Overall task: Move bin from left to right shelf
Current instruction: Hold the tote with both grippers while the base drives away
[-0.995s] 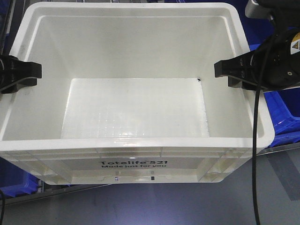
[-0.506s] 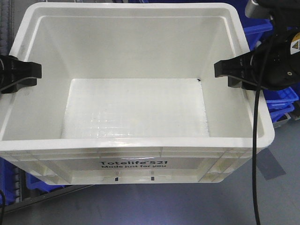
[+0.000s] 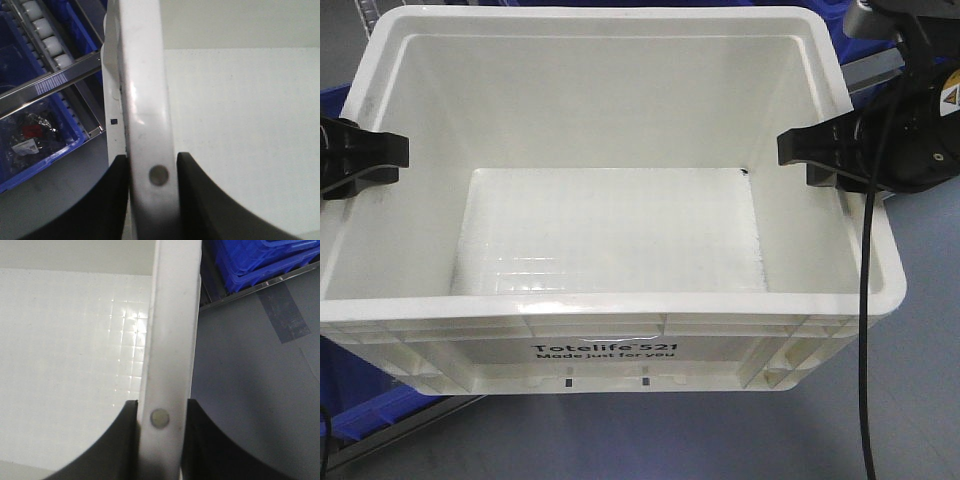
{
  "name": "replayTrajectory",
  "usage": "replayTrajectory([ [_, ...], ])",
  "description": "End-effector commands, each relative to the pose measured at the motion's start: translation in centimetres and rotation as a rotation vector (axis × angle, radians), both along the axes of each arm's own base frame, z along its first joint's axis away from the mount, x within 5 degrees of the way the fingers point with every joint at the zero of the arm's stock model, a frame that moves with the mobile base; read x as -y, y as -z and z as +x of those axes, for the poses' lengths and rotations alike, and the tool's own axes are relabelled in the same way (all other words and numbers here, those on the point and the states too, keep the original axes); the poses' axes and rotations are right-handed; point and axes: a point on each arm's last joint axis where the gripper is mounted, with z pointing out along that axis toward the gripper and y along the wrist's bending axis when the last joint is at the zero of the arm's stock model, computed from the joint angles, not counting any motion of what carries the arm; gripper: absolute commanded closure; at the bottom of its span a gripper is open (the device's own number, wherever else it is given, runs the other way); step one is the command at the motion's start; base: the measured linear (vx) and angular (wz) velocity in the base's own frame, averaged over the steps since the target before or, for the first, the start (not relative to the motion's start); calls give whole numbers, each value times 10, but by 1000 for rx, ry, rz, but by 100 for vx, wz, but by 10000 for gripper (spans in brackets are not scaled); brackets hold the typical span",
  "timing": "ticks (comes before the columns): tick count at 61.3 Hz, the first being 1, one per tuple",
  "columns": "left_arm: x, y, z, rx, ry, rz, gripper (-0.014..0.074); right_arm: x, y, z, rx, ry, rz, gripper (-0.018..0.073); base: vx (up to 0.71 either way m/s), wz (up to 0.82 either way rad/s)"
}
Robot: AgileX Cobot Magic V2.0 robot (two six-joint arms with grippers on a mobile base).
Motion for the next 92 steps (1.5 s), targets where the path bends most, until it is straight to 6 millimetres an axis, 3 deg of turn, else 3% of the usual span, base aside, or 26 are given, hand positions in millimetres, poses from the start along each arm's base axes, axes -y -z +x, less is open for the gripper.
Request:
replayTrajectory([
  [1,-1,-30,-4,195,24,-9,489,7,-28,2,198,-16,-17,559,-5,-32],
  [92,-1,-30,-4,195,24,-9,489,7,-28,2,198,-16,-17,559,2,-42],
])
